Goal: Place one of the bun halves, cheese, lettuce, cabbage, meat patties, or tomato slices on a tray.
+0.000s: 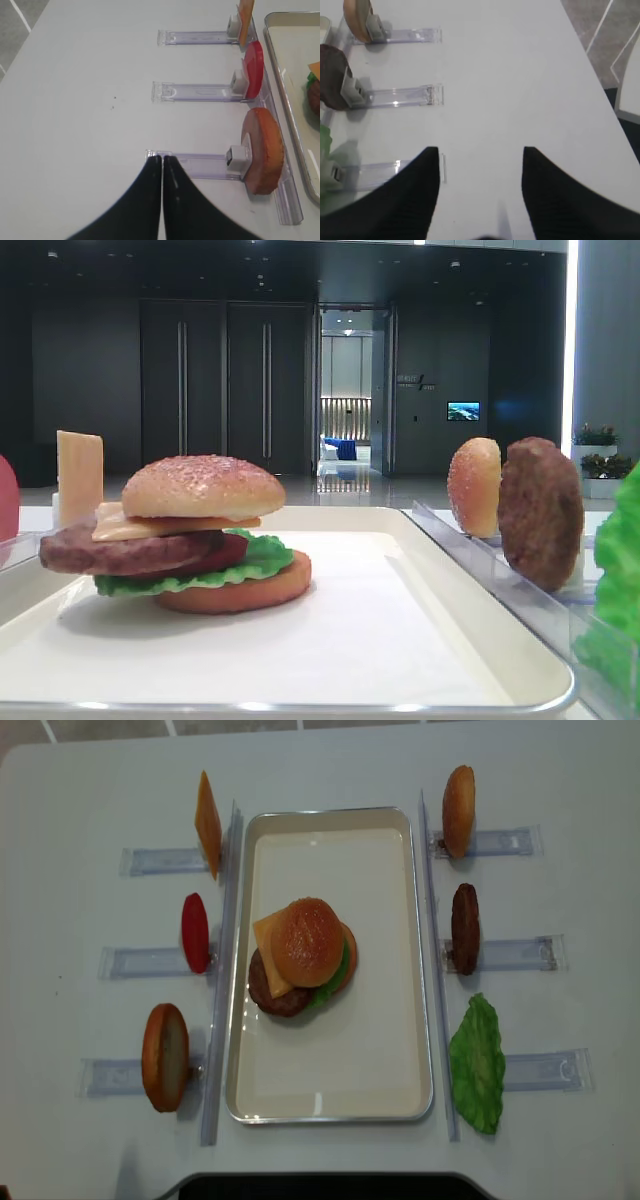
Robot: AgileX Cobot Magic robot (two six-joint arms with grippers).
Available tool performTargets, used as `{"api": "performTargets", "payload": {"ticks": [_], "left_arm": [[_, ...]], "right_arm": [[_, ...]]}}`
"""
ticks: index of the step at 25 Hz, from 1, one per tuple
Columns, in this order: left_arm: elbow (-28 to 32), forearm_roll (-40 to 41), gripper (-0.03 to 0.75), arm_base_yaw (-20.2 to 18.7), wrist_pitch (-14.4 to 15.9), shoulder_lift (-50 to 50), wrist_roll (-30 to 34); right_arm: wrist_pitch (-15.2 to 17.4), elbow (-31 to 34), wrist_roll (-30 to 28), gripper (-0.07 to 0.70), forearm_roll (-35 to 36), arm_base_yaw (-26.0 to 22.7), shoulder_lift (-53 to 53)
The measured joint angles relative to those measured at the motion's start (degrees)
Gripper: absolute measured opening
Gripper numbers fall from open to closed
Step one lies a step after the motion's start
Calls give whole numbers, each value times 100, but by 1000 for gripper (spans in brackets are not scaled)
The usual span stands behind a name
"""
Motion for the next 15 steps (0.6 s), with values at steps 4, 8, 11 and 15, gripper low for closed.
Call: {"api": "performTargets", "payload": {"ticks": [4,8,11,15], "left_arm": [[0,0,-1,0,0,0,0],[0,0,-1,0,0,0,0],[0,0,-1,0,0,0,0],[0,0,-1,0,0,0,0]], "right_arm": [[0,0,-6,360,0,0,-133],[0,0,-6,360,0,0,-150],[0,0,-6,360,0,0,-150],[0,0,-6,360,0,0,-150]]}}
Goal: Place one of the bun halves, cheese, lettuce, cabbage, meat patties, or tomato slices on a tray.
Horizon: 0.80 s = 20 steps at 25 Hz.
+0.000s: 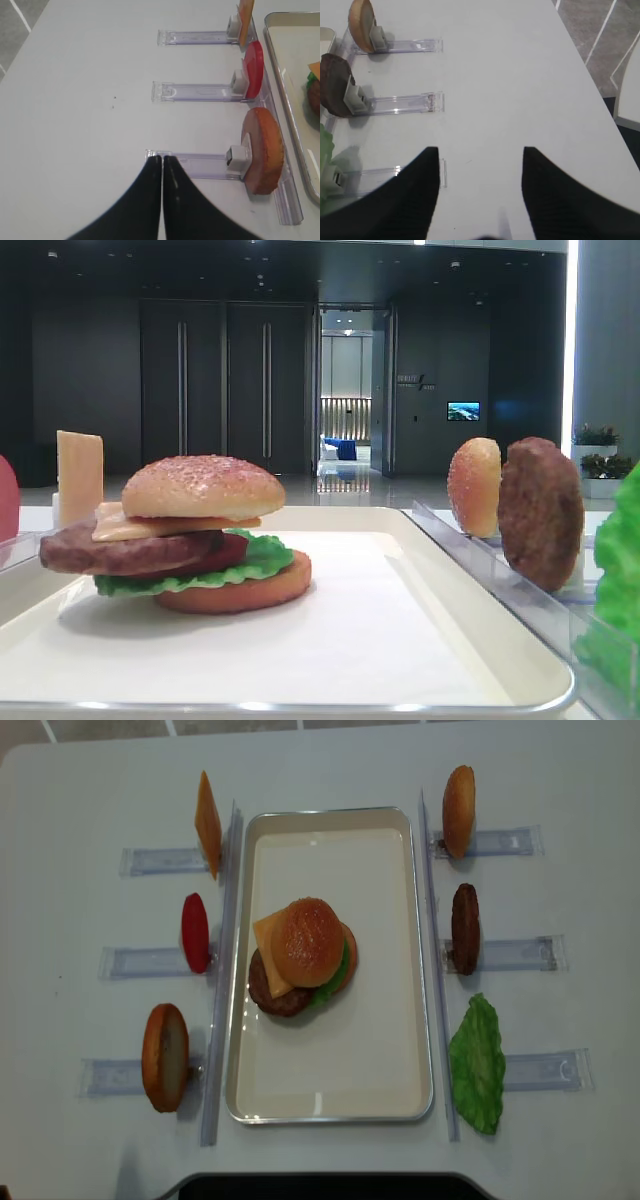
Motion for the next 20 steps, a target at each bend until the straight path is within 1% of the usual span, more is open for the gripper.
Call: {"api": "performTargets", "payload": {"ticks": [12,17,20], "left_arm": [[0,0,-1,0,0,0,0],[0,0,-1,0,0,0,0],[0,0,-1,0,0,0,0]], "right_arm": [[0,0,0,360,0,0,0],[0,0,0,360,2,-184,0],[0,0,0,360,6,-198,0]]}}
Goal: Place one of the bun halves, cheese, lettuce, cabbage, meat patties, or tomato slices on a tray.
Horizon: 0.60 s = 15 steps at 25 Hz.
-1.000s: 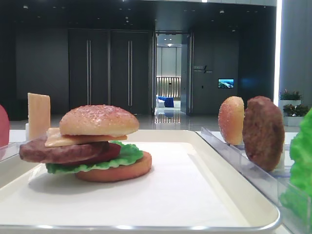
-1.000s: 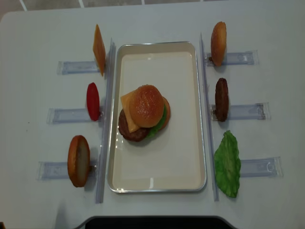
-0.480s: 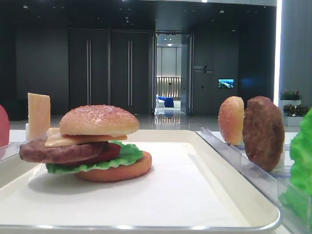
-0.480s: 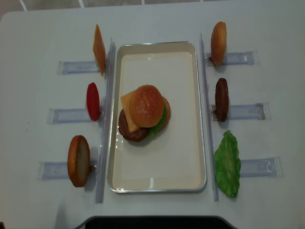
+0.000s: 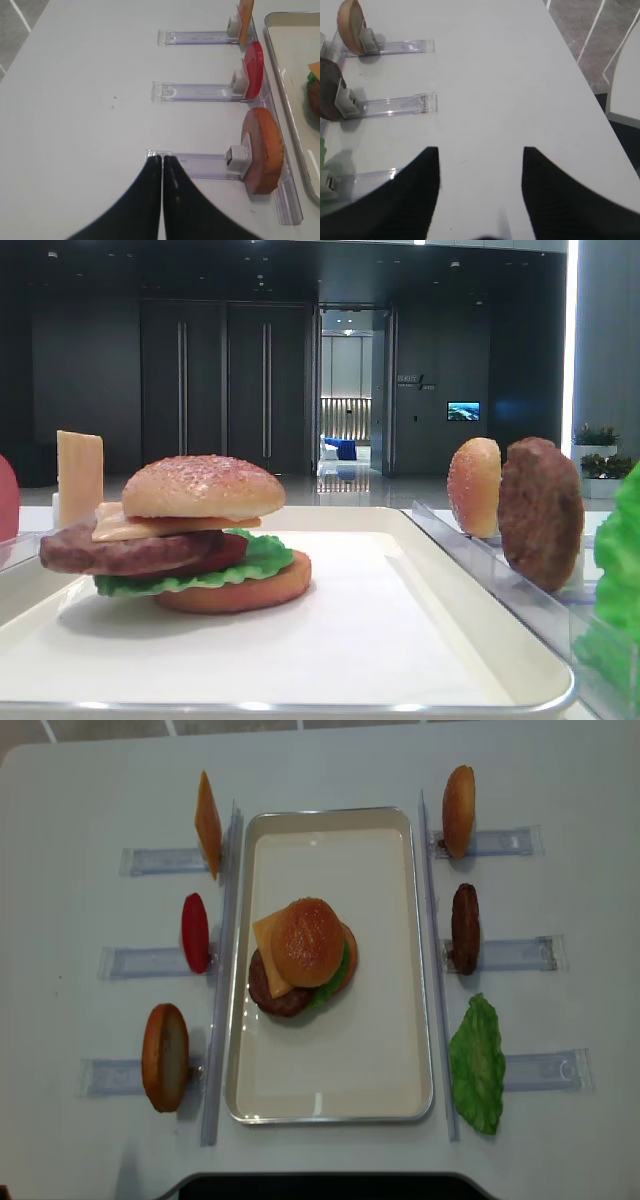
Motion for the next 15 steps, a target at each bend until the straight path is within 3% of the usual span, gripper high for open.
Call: {"api": "performTargets", "payload": {"ticks": [15], "left_arm": [[0,0,-1,0,0,0,0]], "right_arm": [[0,0,0,360,0,23,0]]}}
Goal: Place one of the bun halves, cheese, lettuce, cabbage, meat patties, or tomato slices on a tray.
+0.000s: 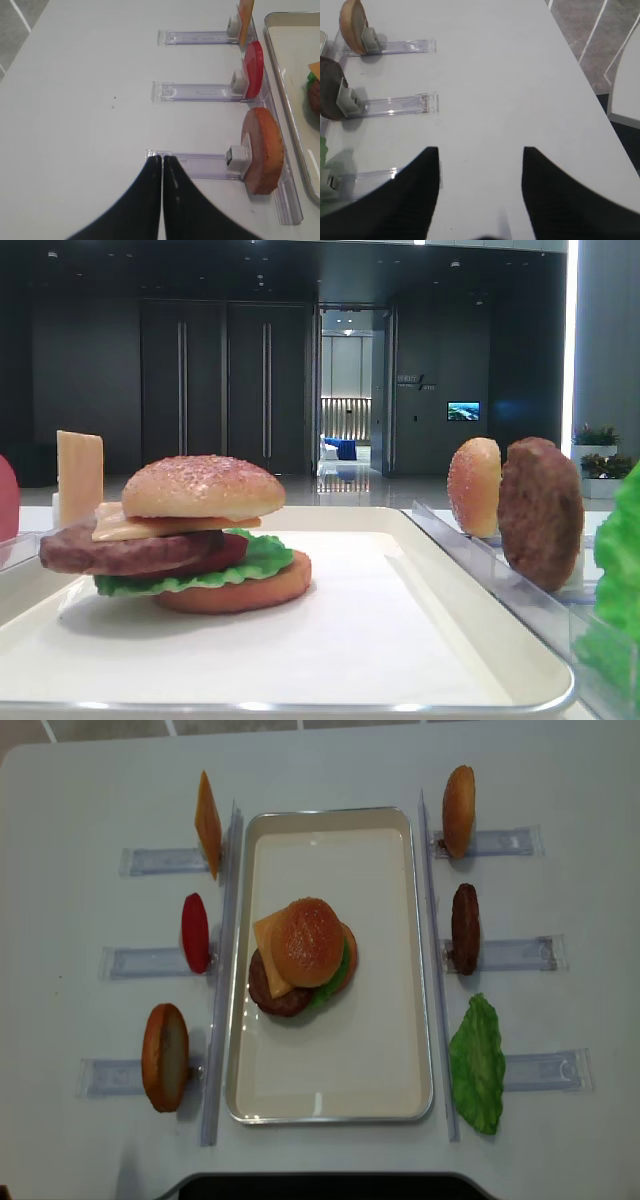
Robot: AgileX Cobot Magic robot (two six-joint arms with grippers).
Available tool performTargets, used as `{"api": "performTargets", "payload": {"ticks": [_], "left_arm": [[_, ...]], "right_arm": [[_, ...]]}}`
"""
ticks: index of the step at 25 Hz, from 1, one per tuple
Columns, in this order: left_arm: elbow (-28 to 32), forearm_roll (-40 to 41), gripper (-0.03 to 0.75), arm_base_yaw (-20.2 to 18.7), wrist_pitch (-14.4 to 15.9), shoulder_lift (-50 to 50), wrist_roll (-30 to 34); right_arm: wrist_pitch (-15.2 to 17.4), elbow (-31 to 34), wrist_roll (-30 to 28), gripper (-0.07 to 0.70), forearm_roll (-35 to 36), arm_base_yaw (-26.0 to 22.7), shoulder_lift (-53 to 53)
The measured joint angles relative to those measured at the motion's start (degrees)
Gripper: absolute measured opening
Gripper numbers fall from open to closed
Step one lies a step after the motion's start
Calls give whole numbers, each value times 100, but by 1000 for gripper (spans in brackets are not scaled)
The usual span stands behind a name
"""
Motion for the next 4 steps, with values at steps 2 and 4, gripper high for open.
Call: {"api": "performTargets", "payload": {"ticks": [2,4], "left_arm": [[0,0,-1,0,0,0,0],[0,0,-1,0,0,0,0]], "right_arm": [[0,0,0,360,0,0,0],[0,0,0,360,0,0,0]]}}
